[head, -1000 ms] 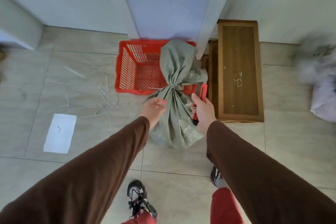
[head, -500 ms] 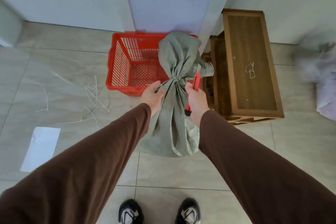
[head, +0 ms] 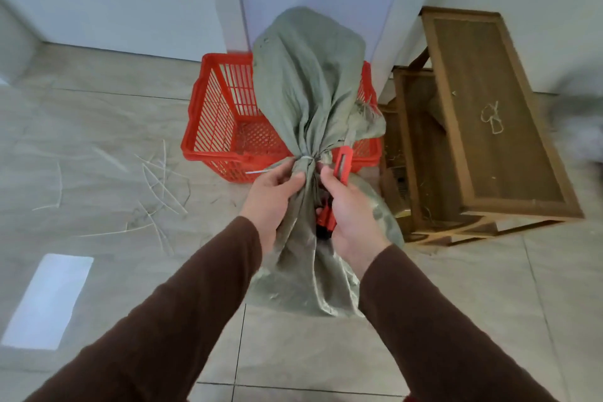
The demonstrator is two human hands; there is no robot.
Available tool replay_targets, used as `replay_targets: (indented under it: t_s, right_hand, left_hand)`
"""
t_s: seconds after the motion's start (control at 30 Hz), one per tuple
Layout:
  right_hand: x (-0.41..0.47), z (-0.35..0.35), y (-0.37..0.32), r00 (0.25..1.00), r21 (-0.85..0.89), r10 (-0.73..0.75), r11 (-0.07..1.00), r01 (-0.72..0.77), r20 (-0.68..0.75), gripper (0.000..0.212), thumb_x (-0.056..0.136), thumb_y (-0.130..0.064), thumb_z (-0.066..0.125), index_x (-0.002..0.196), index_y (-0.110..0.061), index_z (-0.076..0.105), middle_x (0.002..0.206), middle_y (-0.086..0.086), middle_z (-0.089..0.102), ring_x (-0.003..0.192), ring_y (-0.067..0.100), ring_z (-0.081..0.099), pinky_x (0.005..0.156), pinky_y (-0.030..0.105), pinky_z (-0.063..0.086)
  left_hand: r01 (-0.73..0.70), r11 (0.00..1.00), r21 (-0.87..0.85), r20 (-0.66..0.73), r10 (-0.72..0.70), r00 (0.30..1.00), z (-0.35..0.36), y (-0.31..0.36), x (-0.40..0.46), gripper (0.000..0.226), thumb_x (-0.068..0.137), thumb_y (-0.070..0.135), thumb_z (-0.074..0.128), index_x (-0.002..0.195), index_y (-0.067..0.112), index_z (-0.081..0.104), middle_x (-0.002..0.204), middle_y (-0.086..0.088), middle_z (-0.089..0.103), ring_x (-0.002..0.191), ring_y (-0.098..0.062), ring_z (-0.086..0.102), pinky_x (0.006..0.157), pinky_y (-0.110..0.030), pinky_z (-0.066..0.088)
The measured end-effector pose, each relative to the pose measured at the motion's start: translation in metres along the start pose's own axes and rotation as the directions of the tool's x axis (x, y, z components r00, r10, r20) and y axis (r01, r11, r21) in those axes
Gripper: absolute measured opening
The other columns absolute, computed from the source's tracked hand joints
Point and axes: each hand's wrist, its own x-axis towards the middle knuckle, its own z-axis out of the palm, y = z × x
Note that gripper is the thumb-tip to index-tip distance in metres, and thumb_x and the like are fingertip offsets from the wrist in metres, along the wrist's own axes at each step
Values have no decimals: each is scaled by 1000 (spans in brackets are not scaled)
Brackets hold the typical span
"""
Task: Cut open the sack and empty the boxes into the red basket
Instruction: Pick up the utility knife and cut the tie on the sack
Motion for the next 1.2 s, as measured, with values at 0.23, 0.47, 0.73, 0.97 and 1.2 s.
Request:
replay_targets:
  t_s: [0.23,0.47,0.73,0.97,1.2]
  right_hand:
    - [-11,23,-8,976,10,-68,998,67,208,27,101,-36,69,114,-13,75,99,8,81,87,23,80,75,37,64]
    - [-10,31,-11,979,29,-88,996,84,185,34,90,-38,81,112,-14,81,109,12,82,101,30,80,99,52,60]
    - [-9,27,-16,983,76,12,997,-27,185,27,91,-34,79,108,-14,83,105,13,82,96,31,81,82,43,66]
    - [-15,19,-14,932,78,-94,994,71,350,24,93,-32,76,99,-11,85,108,20,80,96,34,80,73,39,65]
    - [-16,0,-36,843,-552,-498,652,520,206,27,101,-53,59,100,-32,76,87,-8,79,67,6,71,58,22,55]
  left_hand:
    - [-375,638,673,-21,522,853,-36,-4,-1,26,80,41,74,102,42,60,119,5,49,119,-18,50,108,-40,44]
    - [-515,715,473,-23,594,804,-26,-17,-13,54,81,28,78,122,38,44,109,21,64,102,0,67,93,-40,57]
    - [-600,553,577,335,510,792,-34,-12,-7,72,89,34,68,148,54,33,136,24,48,129,8,47,108,-12,36]
    - [-487,765,421,255,415,873,-43,-4,-1,61,75,21,87,127,33,56,111,13,70,103,-5,68,92,-27,56]
    - [-444,721,532,25,511,859,-55,11,8,46,75,22,87,112,30,60,101,12,71,92,0,67,85,-26,56]
